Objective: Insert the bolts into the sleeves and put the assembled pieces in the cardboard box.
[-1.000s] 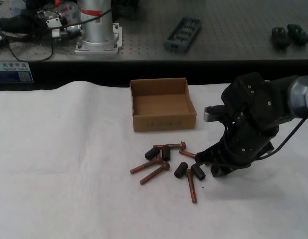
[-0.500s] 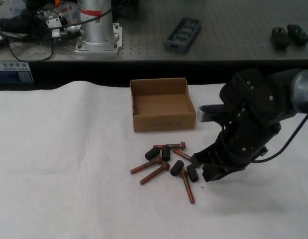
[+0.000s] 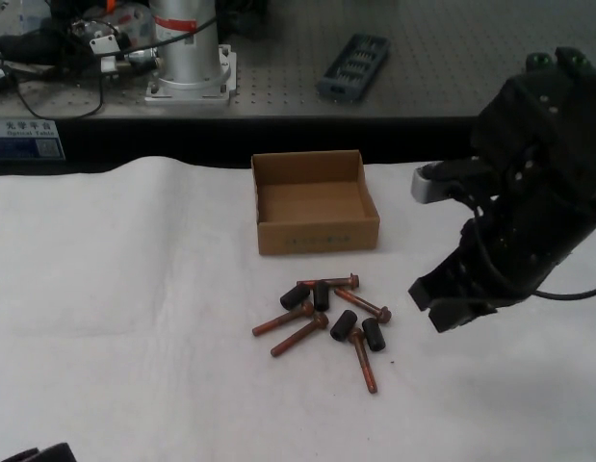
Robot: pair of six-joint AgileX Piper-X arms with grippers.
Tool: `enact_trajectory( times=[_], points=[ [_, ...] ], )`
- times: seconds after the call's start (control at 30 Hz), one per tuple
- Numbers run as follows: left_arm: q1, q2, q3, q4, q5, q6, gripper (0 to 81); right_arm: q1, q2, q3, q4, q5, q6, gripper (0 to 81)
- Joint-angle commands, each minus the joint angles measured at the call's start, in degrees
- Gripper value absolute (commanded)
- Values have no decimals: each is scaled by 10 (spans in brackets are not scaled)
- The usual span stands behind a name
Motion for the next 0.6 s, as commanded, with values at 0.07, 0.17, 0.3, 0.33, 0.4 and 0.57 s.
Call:
enact_trajectory(
  times=[0.07,0.17,0.3,0.33,0.4,0.57],
  points=[
    [1,22,-38,-9,14,21,321,0,-43,29,7,-6,-8,29],
    [1,82,-75,-18,12,69,321,0,-85,65,7,-6,-8,29],
    [1,196,-129,-18,-1,109,321,0,-142,102,7,-6,-8,29],
    [1,231,-145,-18,-1,118,321,0,-157,110,8,-6,-8,29],
    [-3,297,-179,-18,0,135,321,0,-184,122,10,-6,-8,29],
    [-57,487,-278,-38,19,218,321,0,-238,137,17,-6,-8,29]
  ],
)
